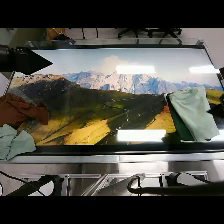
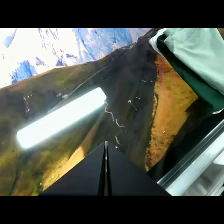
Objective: Fold the shirts.
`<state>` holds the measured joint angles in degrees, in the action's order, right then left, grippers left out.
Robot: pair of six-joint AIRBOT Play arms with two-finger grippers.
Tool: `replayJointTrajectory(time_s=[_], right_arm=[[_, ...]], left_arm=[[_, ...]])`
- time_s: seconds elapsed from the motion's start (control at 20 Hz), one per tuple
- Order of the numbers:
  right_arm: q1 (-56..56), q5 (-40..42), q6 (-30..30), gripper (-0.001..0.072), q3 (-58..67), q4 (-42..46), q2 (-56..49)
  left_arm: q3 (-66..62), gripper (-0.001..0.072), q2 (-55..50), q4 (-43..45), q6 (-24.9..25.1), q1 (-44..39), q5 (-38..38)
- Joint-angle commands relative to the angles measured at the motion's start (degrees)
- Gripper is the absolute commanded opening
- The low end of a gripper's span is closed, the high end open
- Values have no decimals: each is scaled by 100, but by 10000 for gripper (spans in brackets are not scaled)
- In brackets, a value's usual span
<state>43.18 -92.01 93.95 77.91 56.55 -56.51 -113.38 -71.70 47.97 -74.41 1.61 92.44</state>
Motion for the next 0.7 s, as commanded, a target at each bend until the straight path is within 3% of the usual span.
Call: replayJointTrajectory(time_s=[0.0,0.25,0.4,0.65], right_arm=[[-772,885,-809,14,33,-1338,59],[-3838,2350,-1021,13,-629,-238,146],[-5427,3307,-1025,13,-1281,-98,120],[-6382,3869,-1019,14,-1475,-103,72]], left_arm=[[155,16,39,-9,0,-4,-319],[2583,15,671,7,7,-656,-1058],[4264,16,1051,52,153,-1220,-1744],[5390,16,1152,42,243,-1613,-2164]])
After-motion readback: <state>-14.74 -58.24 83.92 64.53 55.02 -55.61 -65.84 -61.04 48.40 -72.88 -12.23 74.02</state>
